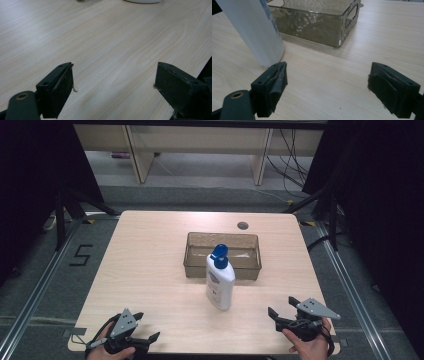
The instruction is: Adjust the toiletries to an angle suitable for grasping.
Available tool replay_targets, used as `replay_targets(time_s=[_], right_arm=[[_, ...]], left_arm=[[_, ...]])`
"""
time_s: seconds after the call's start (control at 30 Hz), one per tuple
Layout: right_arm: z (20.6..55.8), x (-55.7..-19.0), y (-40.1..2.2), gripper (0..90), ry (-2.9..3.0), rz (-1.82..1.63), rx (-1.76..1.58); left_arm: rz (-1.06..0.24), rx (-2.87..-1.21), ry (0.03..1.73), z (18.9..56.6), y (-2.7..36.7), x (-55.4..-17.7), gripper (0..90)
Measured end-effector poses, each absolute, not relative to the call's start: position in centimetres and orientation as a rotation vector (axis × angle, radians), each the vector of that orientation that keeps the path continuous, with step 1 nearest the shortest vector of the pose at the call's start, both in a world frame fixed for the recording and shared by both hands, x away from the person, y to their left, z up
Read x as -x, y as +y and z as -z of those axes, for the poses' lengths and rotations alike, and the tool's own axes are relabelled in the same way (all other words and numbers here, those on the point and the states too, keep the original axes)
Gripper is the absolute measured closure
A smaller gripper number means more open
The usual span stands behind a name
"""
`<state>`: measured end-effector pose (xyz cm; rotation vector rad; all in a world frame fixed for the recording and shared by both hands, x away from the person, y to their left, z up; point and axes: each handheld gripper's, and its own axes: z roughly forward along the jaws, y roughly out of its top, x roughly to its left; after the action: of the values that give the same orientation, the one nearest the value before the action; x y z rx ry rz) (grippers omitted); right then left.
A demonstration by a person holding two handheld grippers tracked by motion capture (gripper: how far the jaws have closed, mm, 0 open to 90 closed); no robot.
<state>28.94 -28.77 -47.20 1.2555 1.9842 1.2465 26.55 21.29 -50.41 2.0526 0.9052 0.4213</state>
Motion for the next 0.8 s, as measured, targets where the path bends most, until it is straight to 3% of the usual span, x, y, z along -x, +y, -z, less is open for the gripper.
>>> replay_targets(time_s=[0.8], right_arm=[[45.9, -28.8, -27.5, 23.0, 1.967, -1.362, -1.114]], left_arm=[[-0.420, -2.083, 0.897, 50.4, 21.4, -26.6, 14.8]])
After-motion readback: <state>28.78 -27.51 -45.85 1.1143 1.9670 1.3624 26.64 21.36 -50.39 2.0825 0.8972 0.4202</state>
